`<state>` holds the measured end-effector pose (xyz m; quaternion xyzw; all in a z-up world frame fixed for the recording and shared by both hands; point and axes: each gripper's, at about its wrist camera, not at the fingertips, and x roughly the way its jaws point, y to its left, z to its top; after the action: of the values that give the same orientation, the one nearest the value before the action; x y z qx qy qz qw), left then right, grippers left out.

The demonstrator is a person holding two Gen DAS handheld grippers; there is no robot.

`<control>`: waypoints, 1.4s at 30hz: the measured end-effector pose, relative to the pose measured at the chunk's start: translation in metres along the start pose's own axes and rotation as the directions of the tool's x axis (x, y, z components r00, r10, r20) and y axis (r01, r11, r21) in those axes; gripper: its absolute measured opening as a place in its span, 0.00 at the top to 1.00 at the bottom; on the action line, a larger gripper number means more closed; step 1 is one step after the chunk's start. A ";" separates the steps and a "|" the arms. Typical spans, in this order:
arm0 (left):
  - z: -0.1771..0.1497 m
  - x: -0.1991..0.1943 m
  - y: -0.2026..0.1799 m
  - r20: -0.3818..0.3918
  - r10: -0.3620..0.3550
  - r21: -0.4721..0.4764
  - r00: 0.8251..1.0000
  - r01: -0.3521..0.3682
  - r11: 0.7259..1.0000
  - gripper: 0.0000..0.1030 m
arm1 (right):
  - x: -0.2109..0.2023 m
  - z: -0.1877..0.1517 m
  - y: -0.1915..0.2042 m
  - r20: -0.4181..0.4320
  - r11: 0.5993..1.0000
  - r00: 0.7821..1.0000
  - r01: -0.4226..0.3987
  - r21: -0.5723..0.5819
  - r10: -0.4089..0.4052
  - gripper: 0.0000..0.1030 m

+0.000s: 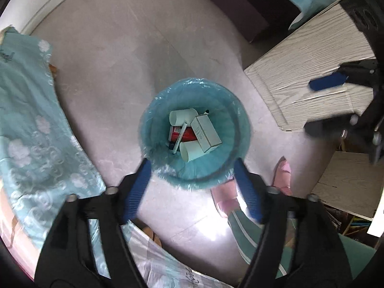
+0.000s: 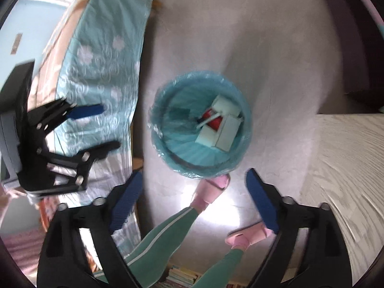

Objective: Collect trash
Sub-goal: 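Open both tools over the teal bin to drop the marker and box, then move both open tools back over the table toward the green tin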

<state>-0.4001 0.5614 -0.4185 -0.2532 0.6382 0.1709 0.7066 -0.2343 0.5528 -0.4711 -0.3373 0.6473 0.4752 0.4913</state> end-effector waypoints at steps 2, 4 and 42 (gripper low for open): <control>-0.008 -0.031 -0.003 0.020 0.005 -0.011 1.000 -0.005 1.000 0.11 | -0.034 -0.010 0.013 0.017 1.000 0.999 0.029 0.009 -0.030 0.12; -0.015 -0.066 -0.006 0.039 0.005 -0.020 0.999 -0.004 1.000 0.07 | -0.084 -0.025 0.037 0.067 0.998 0.998 -0.014 -0.054 0.018 0.12; 0.067 -0.296 -0.608 0.192 -0.313 0.864 0.930 -0.009 0.503 0.06 | -0.466 -0.584 -0.252 0.318 0.629 0.819 0.066 0.775 -0.478 0.07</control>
<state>-0.0396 0.1299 -0.0371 0.1023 0.4886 -0.1889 0.8457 -0.0556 -0.0951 -0.0589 -0.0744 0.5714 0.1608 0.8013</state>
